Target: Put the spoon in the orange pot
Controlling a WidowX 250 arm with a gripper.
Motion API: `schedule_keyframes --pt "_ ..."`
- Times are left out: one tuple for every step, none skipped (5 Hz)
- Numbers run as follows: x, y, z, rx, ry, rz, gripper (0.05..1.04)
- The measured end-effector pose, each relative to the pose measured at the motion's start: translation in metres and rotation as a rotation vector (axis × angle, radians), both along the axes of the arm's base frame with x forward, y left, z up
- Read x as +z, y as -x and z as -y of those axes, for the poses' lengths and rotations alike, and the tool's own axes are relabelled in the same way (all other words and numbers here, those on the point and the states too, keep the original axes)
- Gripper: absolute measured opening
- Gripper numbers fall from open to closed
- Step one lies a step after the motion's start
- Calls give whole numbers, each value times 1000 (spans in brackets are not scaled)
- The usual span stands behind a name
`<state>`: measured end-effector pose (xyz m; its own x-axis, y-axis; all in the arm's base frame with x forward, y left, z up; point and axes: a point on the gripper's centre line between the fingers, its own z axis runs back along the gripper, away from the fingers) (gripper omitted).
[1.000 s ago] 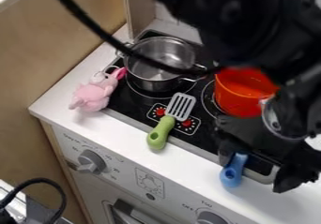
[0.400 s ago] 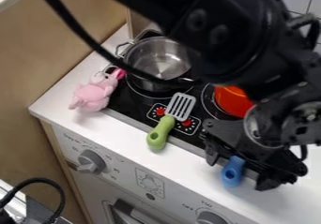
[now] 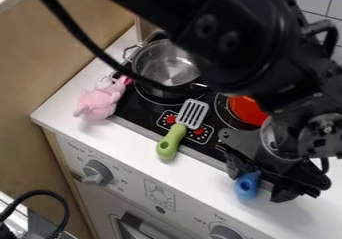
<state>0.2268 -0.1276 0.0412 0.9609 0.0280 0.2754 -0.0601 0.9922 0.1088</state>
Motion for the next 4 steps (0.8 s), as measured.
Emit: schedule_keyframes --pt "0 0 2 12 16 -14 402" --pt "-1 1 0 11 29 -21 321" --pt "0 5 -3 4 28 -51 321" --pt "16 17 -10 -3 20 -112 321"
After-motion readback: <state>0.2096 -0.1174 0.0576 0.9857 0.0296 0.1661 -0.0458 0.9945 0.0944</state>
